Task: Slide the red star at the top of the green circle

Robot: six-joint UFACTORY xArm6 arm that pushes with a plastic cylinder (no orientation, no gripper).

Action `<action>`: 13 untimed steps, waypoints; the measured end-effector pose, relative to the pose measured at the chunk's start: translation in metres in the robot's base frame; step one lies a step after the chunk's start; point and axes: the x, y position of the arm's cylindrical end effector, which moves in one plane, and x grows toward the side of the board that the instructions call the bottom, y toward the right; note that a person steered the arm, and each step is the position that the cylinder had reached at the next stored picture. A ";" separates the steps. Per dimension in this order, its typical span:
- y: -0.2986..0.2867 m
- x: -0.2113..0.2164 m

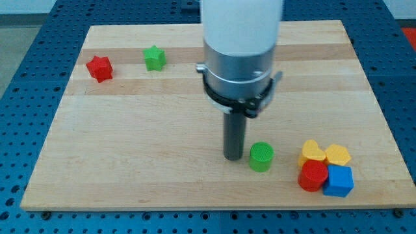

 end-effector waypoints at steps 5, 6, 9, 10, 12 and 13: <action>-0.210 -0.082; -0.276 -0.123; -0.302 -0.214; -0.222 -0.203; -0.098 -0.114; -0.125 -0.116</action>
